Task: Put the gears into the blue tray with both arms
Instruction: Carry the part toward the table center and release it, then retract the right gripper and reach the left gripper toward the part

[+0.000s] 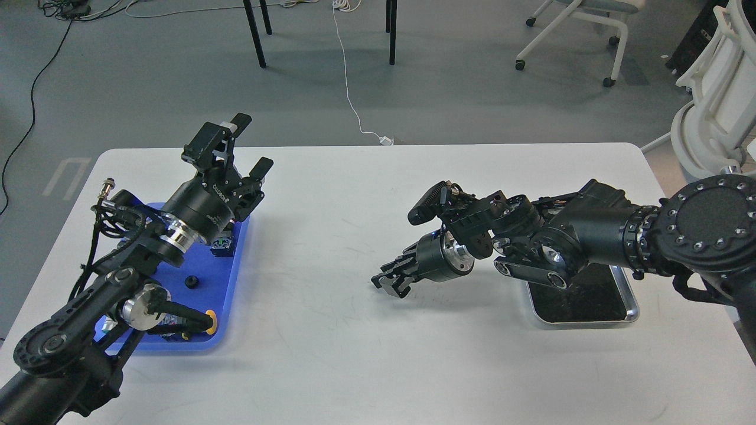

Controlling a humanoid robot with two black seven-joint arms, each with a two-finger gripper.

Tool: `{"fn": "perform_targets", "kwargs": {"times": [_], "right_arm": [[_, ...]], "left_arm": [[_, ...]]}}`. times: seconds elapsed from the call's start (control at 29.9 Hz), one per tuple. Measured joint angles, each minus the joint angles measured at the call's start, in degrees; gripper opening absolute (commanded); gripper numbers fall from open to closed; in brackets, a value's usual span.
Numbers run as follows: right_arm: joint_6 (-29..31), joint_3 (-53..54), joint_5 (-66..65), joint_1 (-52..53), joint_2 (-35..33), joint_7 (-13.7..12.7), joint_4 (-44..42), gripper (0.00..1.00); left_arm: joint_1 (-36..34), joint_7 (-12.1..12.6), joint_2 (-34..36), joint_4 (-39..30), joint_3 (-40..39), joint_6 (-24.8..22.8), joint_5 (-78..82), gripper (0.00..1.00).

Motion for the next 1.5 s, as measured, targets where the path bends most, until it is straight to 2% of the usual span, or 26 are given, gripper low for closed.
{"fn": "perform_targets", "kwargs": {"times": [0.03, 0.13, 0.23, 0.37, 0.43, 0.6, 0.7, 0.8, 0.94, 1.04, 1.3, 1.4, 1.5], "right_arm": [[-0.1, 0.0, 1.0, 0.0, 0.0, 0.0, 0.1, 0.82], [-0.1, 0.1, 3.9, 0.1, 0.0, 0.0, 0.4, 0.92], [-0.2, 1.1, 6.1, 0.9, -1.5, 0.0, 0.6, 0.94], [0.0, 6.0, 10.7, 1.6, -8.3, 0.0, 2.8, 0.96], [0.3, 9.8, 14.9, 1.3, -12.9, 0.0, 5.2, 0.96], [0.4, 21.5, 29.7, -4.8, -25.5, 0.0, 12.0, 0.96], [0.4, 32.7, 38.0, -13.1, -31.3, 0.0, 14.5, 0.96], [0.3, 45.2, 43.6, -22.9, -33.7, 0.0, 15.3, 0.96], [0.5, 61.0, 50.6, -34.8, -34.1, 0.0, 15.6, 0.96], [1.2, 68.6, 57.3, -41.1, -33.7, 0.0, 15.7, 0.96], [4.9, 75.1, 63.7, -49.1, -34.0, 0.0, 16.0, 0.96], [5.0, 75.9, 63.8, -50.1, -34.3, 0.0, 16.3, 0.96], [5.1, 76.0, 63.8, -50.4, -34.6, 0.0, 16.4, 0.96]], "left_arm": [[0.0, 0.0, 0.0, 0.0, 0.0, 0.0, 0.0, 0.98], [0.0, 0.0, 0.0, 0.0, 0.0, 0.0, 0.0, 0.98], [0.0, -0.1, 0.0, 0.0, 0.0, 0.0, 0.0, 0.98], [0.0, -0.9, 0.4, -0.2, -0.1, -0.1, 0.1, 0.98], [0.0, -2.8, 1.0, -0.5, -0.1, -0.1, 0.1, 0.98], [-0.5, -9.8, 1.9, -0.6, 0.7, -0.1, 0.7, 0.98], [-1.2, -10.8, 2.5, -0.7, 1.7, -1.2, 2.6, 0.98], [-3.5, -10.9, 3.0, -0.7, 4.4, -3.7, 10.6, 0.98], [-8.8, -10.9, 3.2, -0.7, 10.8, -4.9, 29.5, 0.98], [-14.4, -10.9, 3.2, -0.5, 17.1, -4.8, 43.2, 0.98], [-33.9, -11.0, 1.9, 3.8, 39.8, -4.1, 73.7, 0.94], [-39.6, -11.0, -0.2, 7.2, 48.0, -3.8, 78.6, 0.91], [-42.5, -10.9, -3.7, 12.0, 52.8, -3.4, 79.8, 0.85]]}}
